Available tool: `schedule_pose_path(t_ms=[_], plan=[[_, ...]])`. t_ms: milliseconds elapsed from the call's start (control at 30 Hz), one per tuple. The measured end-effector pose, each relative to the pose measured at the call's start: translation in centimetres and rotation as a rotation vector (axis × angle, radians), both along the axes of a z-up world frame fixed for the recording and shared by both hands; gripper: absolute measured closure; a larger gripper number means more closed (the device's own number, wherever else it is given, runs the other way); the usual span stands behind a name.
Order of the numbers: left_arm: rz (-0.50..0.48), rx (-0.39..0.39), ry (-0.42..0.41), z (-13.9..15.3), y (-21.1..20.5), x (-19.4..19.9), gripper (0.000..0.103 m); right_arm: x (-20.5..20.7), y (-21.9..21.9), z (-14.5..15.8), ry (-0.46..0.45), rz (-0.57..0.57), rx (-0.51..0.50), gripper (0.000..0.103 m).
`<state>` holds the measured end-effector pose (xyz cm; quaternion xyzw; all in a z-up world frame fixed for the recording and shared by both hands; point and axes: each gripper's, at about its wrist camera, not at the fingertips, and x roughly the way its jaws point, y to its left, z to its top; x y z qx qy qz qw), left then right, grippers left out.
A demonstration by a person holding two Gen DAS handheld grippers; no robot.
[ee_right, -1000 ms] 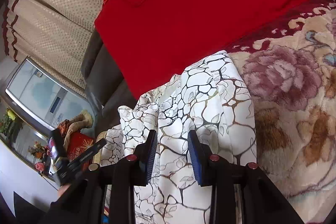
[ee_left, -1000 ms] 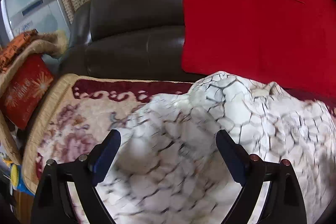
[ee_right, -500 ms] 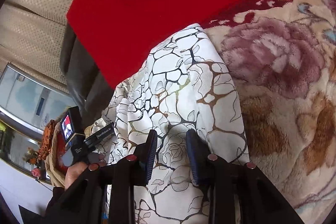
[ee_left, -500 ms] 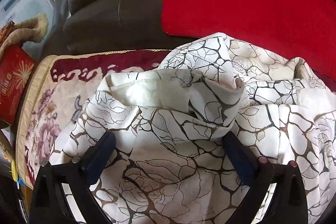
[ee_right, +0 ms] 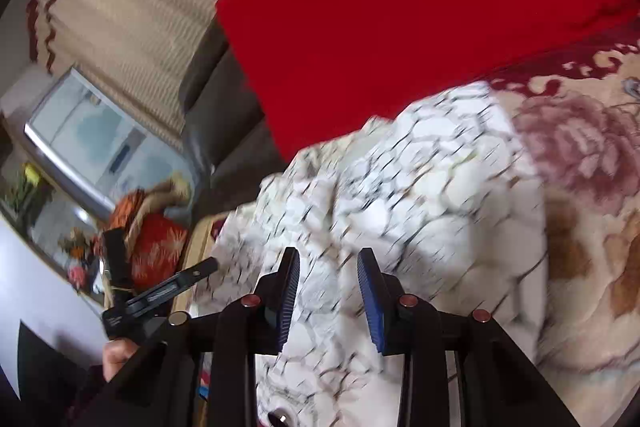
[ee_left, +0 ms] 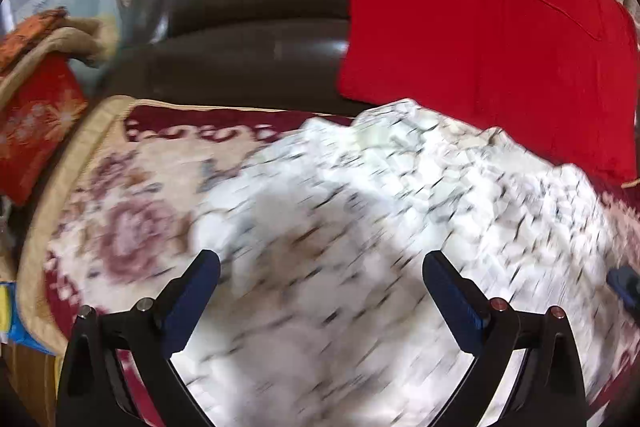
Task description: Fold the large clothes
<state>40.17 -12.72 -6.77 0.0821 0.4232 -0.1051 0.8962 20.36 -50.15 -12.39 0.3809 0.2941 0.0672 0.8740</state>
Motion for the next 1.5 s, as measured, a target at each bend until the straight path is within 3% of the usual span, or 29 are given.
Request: schedule_pose_path(t_ms=[100, 267, 500, 600, 733, 833, 1100, 1500], plan=[[0.031, 0.042, -0.051, 0.1, 3.4, -2.1, 0.002, -0.2, 1.7, 0.0, 0.02, 0.032, -0.039, 0.069], [0.112, 0.011, -0.051, -0.3, 8.5, -4.2, 0.002, -0.8, 3.7, -0.1, 0.029, 0.068, -0.084, 0.069], [0.205, 0.087, 0.09, -5.4, 10.3, -1.1, 0.002, 0.0, 4.6, -3.4, 0.176, 0.051, -0.093, 0.07], [0.233, -0.002, 0.133, -5.8, 11.8, -1.3, 0.002, -0.3, 4.8, -3.1, 0.163, 0.046, -0.116, 0.07], [0.241, -0.021, 0.112, -4.7, 13.3, -2.3, 0.002, -0.7, 5.1, -2.7, 0.145, 0.03, -0.126, 0.071], [0.264, -0.101, 0.115, -3.7, 15.3, -3.5, 0.002, -1.1, 5.7, -1.7, 0.102, 0.033, -0.143, 0.069], [0.287, -0.523, 0.269, -4.6, 17.2, -6.6, 0.002, -0.4, 8.9, -0.1, 0.018, 0.104, -0.151, 0.069], [0.379, -0.753, 0.346, -9.2, 14.4, -7.7, 0.002, 0.3, 11.9, -0.2, 0.007, 0.18, -0.166, 0.069]])
